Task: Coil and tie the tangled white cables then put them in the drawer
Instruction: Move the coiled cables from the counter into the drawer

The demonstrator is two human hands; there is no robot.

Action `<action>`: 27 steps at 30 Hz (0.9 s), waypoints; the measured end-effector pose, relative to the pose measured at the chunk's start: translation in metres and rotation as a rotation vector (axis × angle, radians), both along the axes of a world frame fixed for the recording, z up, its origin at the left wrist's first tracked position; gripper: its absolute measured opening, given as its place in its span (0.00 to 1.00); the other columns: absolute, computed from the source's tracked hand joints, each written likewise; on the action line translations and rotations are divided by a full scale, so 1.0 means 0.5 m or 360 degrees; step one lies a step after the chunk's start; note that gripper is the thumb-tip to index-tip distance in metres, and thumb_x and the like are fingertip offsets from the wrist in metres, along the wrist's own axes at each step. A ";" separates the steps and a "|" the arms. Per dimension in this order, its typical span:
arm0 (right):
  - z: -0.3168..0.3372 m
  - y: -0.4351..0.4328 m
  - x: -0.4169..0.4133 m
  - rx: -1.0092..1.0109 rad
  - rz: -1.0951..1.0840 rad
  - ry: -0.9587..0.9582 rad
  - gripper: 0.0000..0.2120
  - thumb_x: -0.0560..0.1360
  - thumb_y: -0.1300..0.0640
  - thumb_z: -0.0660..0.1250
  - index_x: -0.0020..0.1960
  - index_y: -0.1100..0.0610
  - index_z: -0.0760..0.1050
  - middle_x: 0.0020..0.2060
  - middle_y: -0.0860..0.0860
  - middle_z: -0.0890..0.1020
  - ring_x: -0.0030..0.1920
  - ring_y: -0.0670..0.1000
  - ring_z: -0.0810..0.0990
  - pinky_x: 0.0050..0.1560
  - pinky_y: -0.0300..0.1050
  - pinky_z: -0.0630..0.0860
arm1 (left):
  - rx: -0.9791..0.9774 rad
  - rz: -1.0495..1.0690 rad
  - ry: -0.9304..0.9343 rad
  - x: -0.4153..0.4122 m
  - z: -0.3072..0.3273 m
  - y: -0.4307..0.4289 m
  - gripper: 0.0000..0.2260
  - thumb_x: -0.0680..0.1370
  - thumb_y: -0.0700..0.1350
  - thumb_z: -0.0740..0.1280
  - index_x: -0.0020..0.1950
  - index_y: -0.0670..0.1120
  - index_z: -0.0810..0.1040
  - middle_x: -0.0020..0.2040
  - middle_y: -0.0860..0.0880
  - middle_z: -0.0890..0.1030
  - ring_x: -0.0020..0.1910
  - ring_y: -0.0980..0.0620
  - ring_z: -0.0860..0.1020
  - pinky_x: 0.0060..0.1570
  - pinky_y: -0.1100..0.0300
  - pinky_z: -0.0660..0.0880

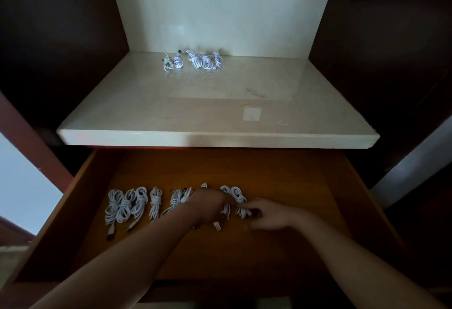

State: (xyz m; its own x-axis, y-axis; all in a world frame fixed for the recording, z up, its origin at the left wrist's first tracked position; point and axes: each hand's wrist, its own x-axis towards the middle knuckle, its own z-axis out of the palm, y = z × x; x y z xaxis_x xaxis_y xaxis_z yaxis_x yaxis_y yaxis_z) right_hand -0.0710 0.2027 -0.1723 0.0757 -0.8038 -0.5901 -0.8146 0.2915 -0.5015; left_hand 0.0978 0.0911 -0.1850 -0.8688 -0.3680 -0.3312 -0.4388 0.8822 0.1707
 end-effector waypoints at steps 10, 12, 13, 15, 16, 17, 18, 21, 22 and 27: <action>0.102 0.036 0.025 -0.0719 -0.0192 0.0323 0.17 0.79 0.50 0.65 0.68 0.47 0.73 0.60 0.45 0.78 0.57 0.44 0.76 0.55 0.41 0.74 | -0.0053 0.0209 0.0274 0.056 0.120 0.019 0.15 0.80 0.55 0.62 0.65 0.53 0.75 0.56 0.52 0.80 0.53 0.53 0.78 0.51 0.56 0.78; 0.141 0.033 0.036 -0.0953 -0.0249 0.0363 0.13 0.79 0.49 0.65 0.62 0.45 0.76 0.53 0.40 0.79 0.52 0.41 0.77 0.51 0.41 0.76 | -0.0121 0.0300 0.0545 0.079 0.158 0.014 0.12 0.79 0.54 0.63 0.61 0.54 0.77 0.51 0.57 0.80 0.48 0.57 0.77 0.48 0.59 0.78; 0.160 0.027 0.041 -0.1057 -0.0271 0.0366 0.10 0.78 0.49 0.66 0.59 0.44 0.77 0.50 0.39 0.79 0.50 0.39 0.77 0.50 0.40 0.77 | -0.0155 0.0335 0.0682 0.090 0.178 0.010 0.11 0.79 0.55 0.64 0.59 0.55 0.78 0.49 0.58 0.79 0.47 0.58 0.77 0.47 0.59 0.77; 0.197 0.008 0.050 -0.1216 -0.0312 0.0347 0.08 0.78 0.50 0.66 0.56 0.44 0.78 0.46 0.39 0.80 0.47 0.38 0.77 0.47 0.40 0.76 | -0.0205 0.0403 0.0892 0.105 0.214 -0.004 0.09 0.78 0.55 0.66 0.56 0.55 0.79 0.45 0.59 0.79 0.44 0.59 0.77 0.45 0.60 0.75; 0.213 -0.006 0.053 -0.1275 -0.0333 0.0327 0.07 0.78 0.51 0.66 0.55 0.45 0.78 0.45 0.40 0.80 0.46 0.39 0.77 0.46 0.40 0.76 | -0.0223 0.0454 0.0971 0.110 0.232 -0.014 0.08 0.77 0.54 0.66 0.55 0.56 0.79 0.43 0.60 0.78 0.42 0.60 0.76 0.43 0.61 0.74; 0.228 -0.022 0.055 -0.1327 -0.0344 0.0316 0.08 0.78 0.51 0.66 0.56 0.46 0.78 0.45 0.40 0.80 0.46 0.40 0.77 0.46 0.41 0.76 | -0.0242 0.0511 0.1032 0.112 0.245 -0.028 0.08 0.77 0.54 0.66 0.54 0.56 0.79 0.42 0.60 0.77 0.41 0.60 0.76 0.41 0.61 0.73; 0.241 -0.040 0.054 -0.1367 -0.0348 0.0315 0.09 0.78 0.51 0.66 0.57 0.46 0.78 0.45 0.40 0.79 0.46 0.41 0.78 0.47 0.42 0.76 | -0.0263 0.0559 0.1076 0.113 0.259 -0.043 0.08 0.77 0.54 0.66 0.54 0.57 0.79 0.42 0.60 0.77 0.41 0.59 0.76 0.41 0.61 0.72; 0.267 -0.107 0.040 -0.1405 -0.0388 0.0335 0.12 0.77 0.52 0.67 0.59 0.48 0.78 0.50 0.43 0.79 0.49 0.44 0.77 0.51 0.44 0.75 | -0.0311 0.0668 0.1114 0.109 0.286 -0.097 0.09 0.77 0.53 0.65 0.56 0.56 0.79 0.46 0.59 0.77 0.46 0.56 0.77 0.45 0.60 0.73; 0.273 -0.130 0.033 -0.1409 -0.0396 0.0338 0.12 0.76 0.52 0.67 0.60 0.49 0.78 0.52 0.44 0.79 0.50 0.44 0.77 0.52 0.44 0.74 | -0.0303 0.0728 0.1111 0.106 0.294 -0.116 0.09 0.76 0.53 0.65 0.56 0.56 0.79 0.48 0.58 0.78 0.47 0.56 0.77 0.47 0.59 0.73; 0.295 -0.245 -0.003 -0.1343 -0.0375 0.0424 0.16 0.75 0.53 0.68 0.62 0.51 0.77 0.59 0.49 0.79 0.57 0.50 0.77 0.59 0.46 0.73 | -0.0365 0.0817 0.1030 0.088 0.315 -0.213 0.12 0.76 0.52 0.67 0.59 0.54 0.79 0.53 0.54 0.78 0.53 0.52 0.77 0.52 0.57 0.73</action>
State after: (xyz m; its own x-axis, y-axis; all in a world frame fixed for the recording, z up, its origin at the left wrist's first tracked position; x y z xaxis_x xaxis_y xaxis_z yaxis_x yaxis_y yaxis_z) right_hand -0.0727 0.0802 -0.0246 -0.1996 -0.9536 0.2256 -0.8997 0.0871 -0.4278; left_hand 0.1419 -0.0152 -0.0274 -0.5688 -0.7647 0.3029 -0.6708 0.6444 0.3671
